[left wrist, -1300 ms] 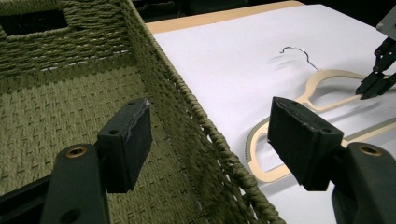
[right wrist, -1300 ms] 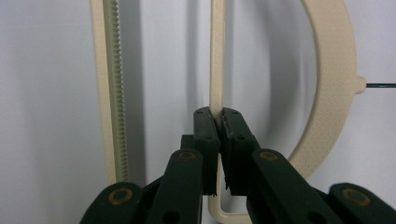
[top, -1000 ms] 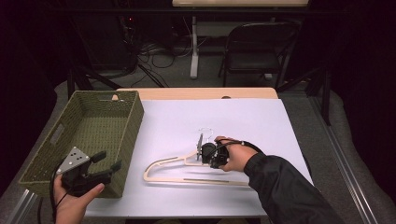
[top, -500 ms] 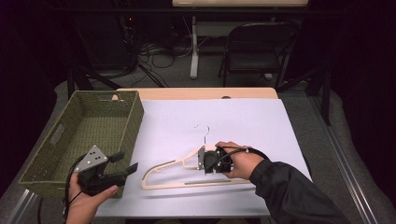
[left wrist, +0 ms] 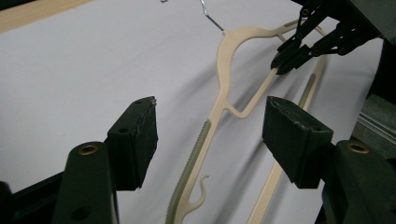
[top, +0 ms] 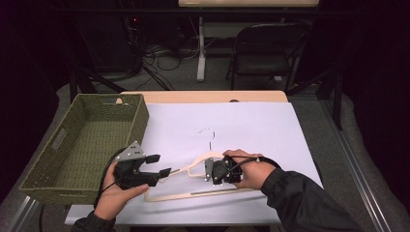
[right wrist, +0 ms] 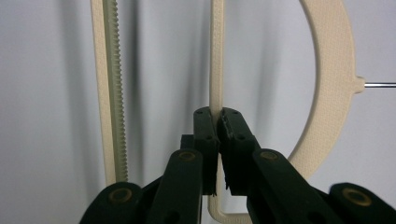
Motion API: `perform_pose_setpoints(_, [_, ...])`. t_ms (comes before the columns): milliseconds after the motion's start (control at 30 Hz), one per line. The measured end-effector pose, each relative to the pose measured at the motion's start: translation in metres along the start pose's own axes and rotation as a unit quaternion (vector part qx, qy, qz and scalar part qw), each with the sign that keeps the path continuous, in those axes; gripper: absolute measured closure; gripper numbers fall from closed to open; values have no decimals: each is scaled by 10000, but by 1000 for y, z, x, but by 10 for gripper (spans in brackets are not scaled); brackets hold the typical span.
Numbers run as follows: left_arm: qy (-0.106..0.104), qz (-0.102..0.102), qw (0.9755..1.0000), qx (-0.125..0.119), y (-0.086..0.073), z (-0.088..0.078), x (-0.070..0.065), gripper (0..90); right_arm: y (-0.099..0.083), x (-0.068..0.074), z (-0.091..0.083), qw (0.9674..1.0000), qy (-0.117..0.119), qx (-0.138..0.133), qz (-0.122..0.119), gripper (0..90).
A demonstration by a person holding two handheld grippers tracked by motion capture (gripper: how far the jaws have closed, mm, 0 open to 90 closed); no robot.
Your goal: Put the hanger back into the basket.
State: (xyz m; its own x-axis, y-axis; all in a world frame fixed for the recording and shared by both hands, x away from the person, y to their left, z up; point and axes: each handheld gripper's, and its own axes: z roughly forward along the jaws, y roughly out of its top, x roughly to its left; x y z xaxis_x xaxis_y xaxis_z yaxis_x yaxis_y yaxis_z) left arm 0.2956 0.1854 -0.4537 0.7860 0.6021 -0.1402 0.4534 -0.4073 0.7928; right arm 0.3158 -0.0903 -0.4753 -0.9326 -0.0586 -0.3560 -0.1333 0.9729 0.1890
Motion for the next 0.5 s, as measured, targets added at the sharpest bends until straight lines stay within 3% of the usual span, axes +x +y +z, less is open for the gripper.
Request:
perform_pose_setpoints(133, [-229, 50, 9997, 7, 5, 16, 3, 375, 1, 1, 0, 10000, -6, -38, -17, 859])
perform_pose_setpoints(233, [-332, 118, 9993, 141, 8, 28, 6, 377, 1, 2, 0, 10000, -26, 2, -51, 859])
perform_pose_setpoints(500, [-511, -10, 9971, 561, 9, 56, 16, 384, 2, 1, 2, 9999, -25, -92, -91, 858])
